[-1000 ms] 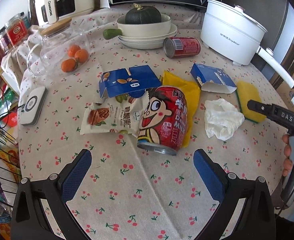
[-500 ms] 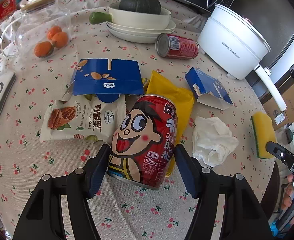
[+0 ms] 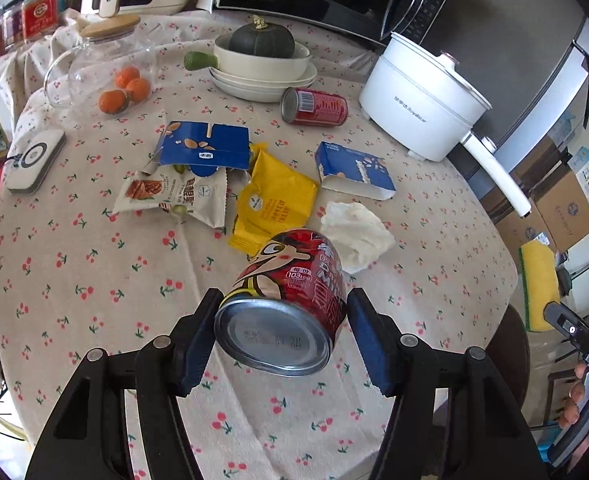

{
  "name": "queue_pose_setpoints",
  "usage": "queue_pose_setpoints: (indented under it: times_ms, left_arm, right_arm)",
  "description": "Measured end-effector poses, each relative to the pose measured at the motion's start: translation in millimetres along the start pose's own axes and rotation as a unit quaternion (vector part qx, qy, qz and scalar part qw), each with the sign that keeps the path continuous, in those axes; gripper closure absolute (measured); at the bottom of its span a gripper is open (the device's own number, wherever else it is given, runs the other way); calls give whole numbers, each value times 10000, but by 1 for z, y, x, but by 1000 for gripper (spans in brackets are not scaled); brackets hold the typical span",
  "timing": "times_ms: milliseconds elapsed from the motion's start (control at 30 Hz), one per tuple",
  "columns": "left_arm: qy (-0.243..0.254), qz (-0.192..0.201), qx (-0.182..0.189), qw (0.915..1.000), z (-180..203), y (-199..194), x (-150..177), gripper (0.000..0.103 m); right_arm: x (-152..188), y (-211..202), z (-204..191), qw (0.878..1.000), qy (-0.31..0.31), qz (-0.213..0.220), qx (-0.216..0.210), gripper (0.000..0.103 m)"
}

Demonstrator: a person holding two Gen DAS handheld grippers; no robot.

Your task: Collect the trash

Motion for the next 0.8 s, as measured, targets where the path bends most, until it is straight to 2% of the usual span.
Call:
queue_pose_setpoints:
  times_ms: [200, 367, 667, 800]
  left_arm:
    - [-65, -30, 201, 9998, 6, -22, 31, 39]
    - [37, -74, 333, 9994, 18, -31, 47, 39]
    - [304, -75, 529, 9981, 52, -30, 51, 40]
    - [451, 51, 470, 9979, 65, -28, 46, 40]
  right_arm:
    - [29, -27, 7, 9999, 155, -4, -55, 42]
    - [50, -32, 24, 9991, 406, -141, 19, 42]
    - [73, -42, 63, 9970, 609, -342, 339, 42]
    - [75, -44, 75, 9954, 799, -336, 414, 42]
Point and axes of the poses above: each gripper's, at about its wrist camera, not at the fingertips, and y roughly the way its jaws point, z to its right, x to its underside, the point moved 3 cm from there along y, roughly the way its jaws point, and after that the axes turned 5 degrees about -x, right-handed, at the moved point
